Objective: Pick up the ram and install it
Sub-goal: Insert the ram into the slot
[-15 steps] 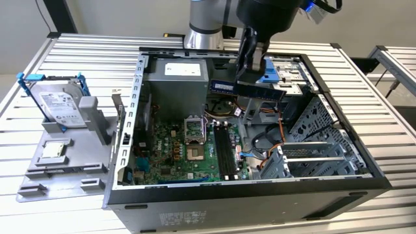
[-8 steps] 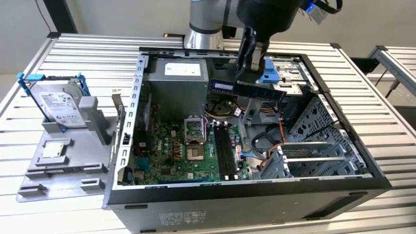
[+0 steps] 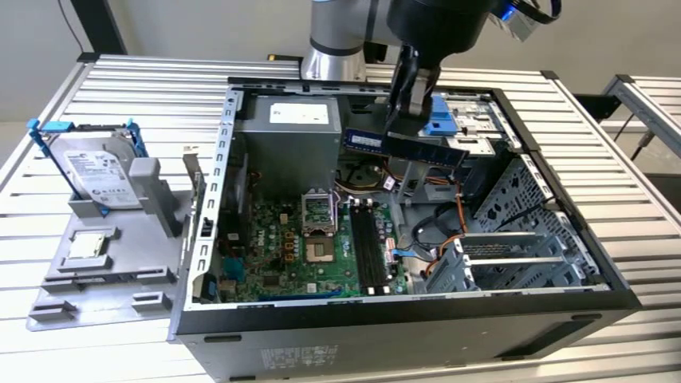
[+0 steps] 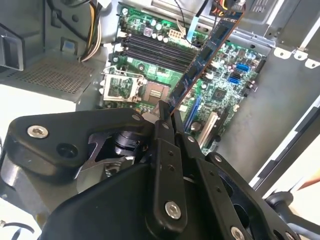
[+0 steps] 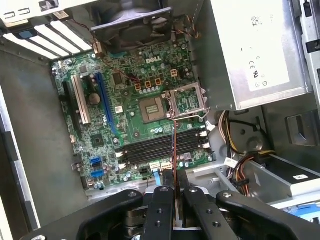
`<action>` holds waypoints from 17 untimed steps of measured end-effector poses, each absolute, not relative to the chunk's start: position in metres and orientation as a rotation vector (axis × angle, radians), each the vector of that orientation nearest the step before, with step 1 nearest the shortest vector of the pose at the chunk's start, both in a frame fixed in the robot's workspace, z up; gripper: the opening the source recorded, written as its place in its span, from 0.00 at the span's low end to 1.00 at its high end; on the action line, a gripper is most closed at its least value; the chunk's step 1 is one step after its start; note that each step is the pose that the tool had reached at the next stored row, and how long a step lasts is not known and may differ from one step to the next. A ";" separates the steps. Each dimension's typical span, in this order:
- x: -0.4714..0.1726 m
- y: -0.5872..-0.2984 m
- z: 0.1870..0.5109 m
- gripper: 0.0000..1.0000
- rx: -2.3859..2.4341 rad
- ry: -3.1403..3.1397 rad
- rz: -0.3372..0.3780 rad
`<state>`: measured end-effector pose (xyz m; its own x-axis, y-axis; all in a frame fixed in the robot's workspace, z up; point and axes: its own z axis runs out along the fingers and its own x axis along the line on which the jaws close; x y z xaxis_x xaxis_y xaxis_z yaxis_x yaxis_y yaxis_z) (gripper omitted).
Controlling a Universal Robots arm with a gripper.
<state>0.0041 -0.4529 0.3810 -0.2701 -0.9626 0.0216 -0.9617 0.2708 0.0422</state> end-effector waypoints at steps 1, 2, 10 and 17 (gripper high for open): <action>0.004 -0.453 0.381 0.00 1.867 -2.473 -0.032; 0.004 -0.453 0.381 0.00 1.864 -2.476 -0.032; 0.004 -0.453 0.381 0.00 1.832 -2.500 -0.033; 0.004 -0.453 0.381 0.00 1.802 -2.522 -0.034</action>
<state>0.0041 -0.4529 0.3810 -0.3237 -0.9459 0.0216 -0.9450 0.3244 0.0422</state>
